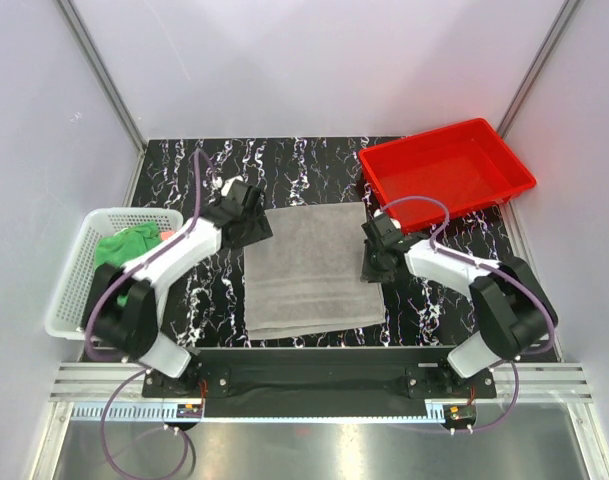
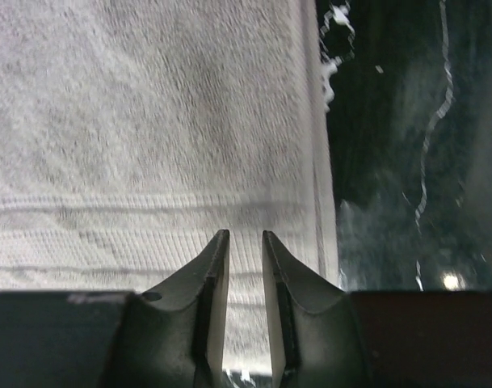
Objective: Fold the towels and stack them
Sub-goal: Fold the towel
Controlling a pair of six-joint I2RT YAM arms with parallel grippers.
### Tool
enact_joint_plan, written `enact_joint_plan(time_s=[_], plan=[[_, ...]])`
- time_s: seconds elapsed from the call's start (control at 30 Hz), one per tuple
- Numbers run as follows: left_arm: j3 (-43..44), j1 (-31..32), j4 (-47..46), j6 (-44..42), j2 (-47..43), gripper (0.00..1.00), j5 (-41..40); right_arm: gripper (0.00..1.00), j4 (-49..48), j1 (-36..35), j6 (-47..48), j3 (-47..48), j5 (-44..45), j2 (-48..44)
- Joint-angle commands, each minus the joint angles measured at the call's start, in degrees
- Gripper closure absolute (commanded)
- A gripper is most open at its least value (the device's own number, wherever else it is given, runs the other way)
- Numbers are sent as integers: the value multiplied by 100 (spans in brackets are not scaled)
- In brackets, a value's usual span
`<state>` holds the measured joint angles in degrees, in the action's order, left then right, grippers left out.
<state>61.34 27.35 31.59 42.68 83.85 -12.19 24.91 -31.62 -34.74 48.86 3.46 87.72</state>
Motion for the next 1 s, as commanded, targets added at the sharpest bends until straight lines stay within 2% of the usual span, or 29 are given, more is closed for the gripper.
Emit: enact_joint_plan(time_s=[0.0,0.03,0.13,0.3,0.43,0.53,0.57,0.67,0.73,0.83,0.9,0.97], plan=[[658,-467,-224,-444,1102,42,-101,71,-757,-46,117,229,-4,297],[808,-607,-206,-453,1342,47,-100,72,-872,-38,125,247,14,376],[1598,-818,-67,-567,2282,49,49,72,-1049,-46,143,422,57,666],[2732,-1021,31,-822,3652,49,234,72,-1321,-46,143,799,172,1158],[4118,-1188,320,-1059,4568,49,541,73,-1603,-38,82,1064,715,1405],[4849,-1329,513,-1375,5218,49,1033,73,-1472,-38,3,1318,1006,1336],[5357,-1355,601,-1463,5368,49,1182,73,-1401,-46,11,1406,1051,1292],[6010,-1426,857,-1595,5729,48,1674,72,-594,-46,99,1907,1209,1239],[5969,-1435,997,-1631,5485,48,1702,71,-75,-38,117,2048,1262,1090],[5049,-1409,893,-1596,4529,45,1518,71,277,-38,91,1830,1139,730],[4111,-1347,813,-1674,3635,43,1237,71,348,-46,-94,1443,1078,423],[3580,-1189,971,-1675,3078,41,441,71,339,-46,-286,1084,902,290]])
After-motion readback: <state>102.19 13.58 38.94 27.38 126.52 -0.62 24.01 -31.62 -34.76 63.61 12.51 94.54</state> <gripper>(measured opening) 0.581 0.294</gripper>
